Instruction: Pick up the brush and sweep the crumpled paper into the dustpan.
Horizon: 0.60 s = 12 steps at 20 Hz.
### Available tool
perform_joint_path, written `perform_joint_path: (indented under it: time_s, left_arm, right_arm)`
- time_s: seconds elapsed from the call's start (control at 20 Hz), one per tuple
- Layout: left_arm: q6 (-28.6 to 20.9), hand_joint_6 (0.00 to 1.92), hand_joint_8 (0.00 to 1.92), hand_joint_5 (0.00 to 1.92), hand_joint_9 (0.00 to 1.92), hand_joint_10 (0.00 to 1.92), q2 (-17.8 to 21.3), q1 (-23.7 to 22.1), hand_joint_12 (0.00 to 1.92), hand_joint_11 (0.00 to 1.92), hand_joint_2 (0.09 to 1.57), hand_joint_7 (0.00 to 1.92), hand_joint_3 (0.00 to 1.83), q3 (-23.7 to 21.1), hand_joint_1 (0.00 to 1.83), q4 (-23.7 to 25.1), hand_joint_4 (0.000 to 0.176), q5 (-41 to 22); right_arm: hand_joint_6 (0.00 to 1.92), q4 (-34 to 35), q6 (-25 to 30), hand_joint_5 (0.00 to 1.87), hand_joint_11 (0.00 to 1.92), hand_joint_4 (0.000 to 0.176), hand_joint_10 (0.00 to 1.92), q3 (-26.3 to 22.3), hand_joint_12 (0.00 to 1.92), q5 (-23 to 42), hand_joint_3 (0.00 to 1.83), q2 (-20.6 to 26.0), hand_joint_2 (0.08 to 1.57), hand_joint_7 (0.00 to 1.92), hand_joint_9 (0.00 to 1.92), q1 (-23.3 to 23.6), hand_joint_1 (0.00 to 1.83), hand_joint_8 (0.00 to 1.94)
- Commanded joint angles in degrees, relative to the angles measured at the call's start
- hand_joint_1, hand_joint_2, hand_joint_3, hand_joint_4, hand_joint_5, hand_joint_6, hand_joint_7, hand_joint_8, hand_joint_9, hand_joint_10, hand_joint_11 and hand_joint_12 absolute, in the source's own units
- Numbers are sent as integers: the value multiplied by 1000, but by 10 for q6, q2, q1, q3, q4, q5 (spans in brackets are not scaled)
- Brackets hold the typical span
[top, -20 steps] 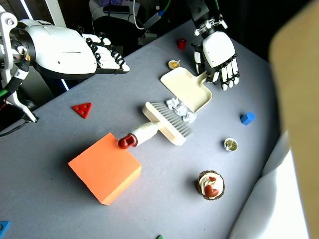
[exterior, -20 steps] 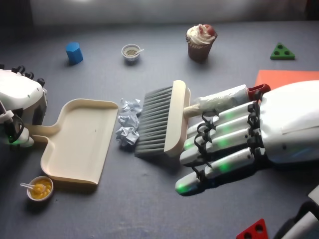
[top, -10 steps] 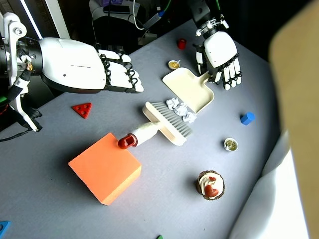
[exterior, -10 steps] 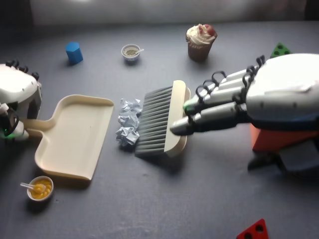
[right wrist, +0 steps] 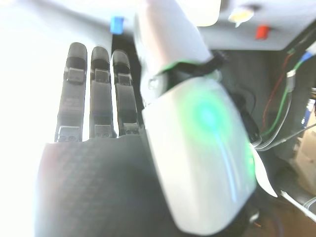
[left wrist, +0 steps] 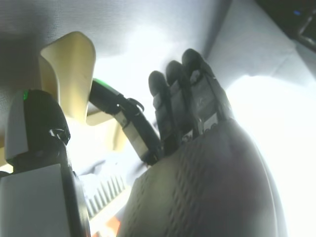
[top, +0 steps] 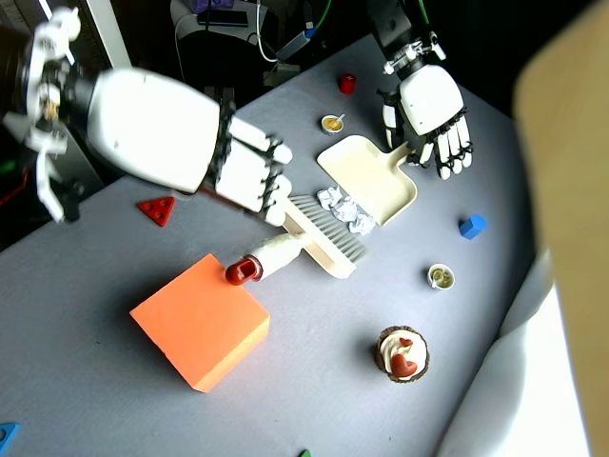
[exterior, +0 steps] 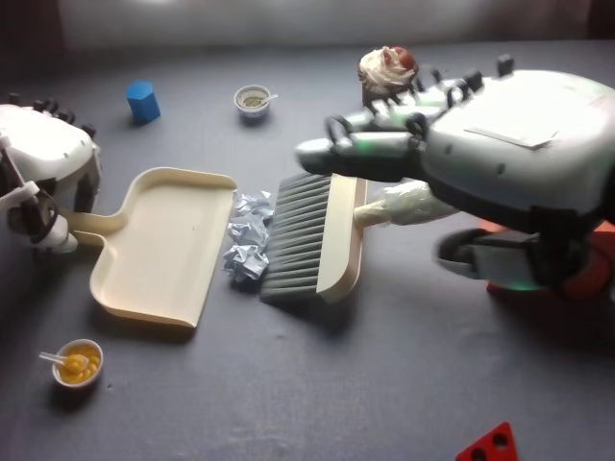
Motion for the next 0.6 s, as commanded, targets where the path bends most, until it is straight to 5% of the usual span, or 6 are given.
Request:
perform_joint_path:
  time_s: [0.0, 0.55]
  left_arm:
    - [3, 822, 3, 1074, 322, 1, 1, -8, 107, 208, 1076, 426, 0, 7, 1145, 22, 0, -40]
    - [3, 801, 4, 1088, 328, 4, -11, -31, 112, 233, 1071, 444, 0, 29, 1131, 38, 0, -20]
  right_arm:
    - [8, -29, 23, 198, 243, 0, 8, -7, 34, -86, 6, 5, 1112, 200, 233, 5, 1334, 4]
    - [0, -49, 17, 99, 166, 0, 0, 4, 1, -375, 0, -96, 978, 72, 103, -71, 1357, 0]
